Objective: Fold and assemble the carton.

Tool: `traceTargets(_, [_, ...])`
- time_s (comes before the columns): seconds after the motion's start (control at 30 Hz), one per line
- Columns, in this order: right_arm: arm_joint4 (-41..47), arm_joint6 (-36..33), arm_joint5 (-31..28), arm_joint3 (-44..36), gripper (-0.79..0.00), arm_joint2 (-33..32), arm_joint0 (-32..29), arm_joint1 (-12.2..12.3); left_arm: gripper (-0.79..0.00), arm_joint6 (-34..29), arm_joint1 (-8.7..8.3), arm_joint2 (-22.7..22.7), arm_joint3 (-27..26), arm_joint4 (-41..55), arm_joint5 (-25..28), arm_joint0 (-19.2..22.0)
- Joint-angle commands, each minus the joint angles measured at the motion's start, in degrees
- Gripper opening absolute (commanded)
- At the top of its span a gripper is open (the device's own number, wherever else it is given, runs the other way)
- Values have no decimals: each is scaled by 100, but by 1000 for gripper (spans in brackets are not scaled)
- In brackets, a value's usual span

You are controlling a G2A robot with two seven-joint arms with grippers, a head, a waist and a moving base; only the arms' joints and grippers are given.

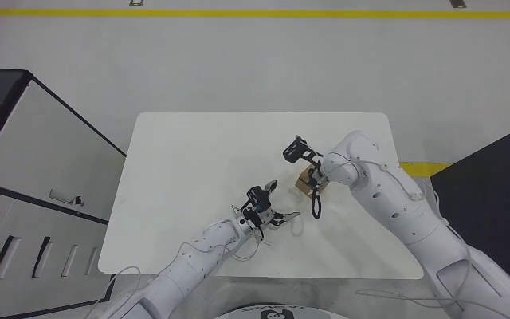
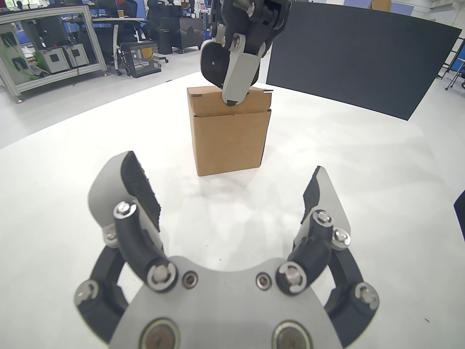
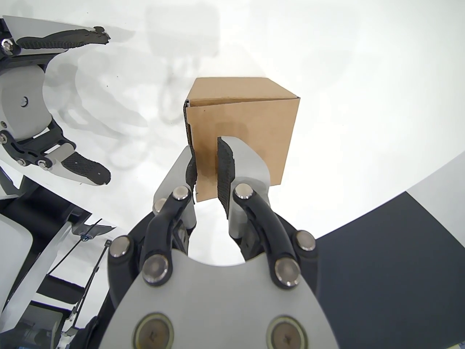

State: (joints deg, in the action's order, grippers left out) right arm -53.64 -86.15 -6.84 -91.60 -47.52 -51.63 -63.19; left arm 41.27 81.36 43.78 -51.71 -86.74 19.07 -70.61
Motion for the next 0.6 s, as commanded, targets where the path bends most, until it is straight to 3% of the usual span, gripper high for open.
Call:
traceTargets(0.0, [0,4,-4,11,-714,3,-2,-3,0,2,1,1,3,6,-6,0])
traceTargets(0.57, [18,17,-32,95,-714,40,-27,-35,0,17,-2,-5,-15,-8,-32,-22])
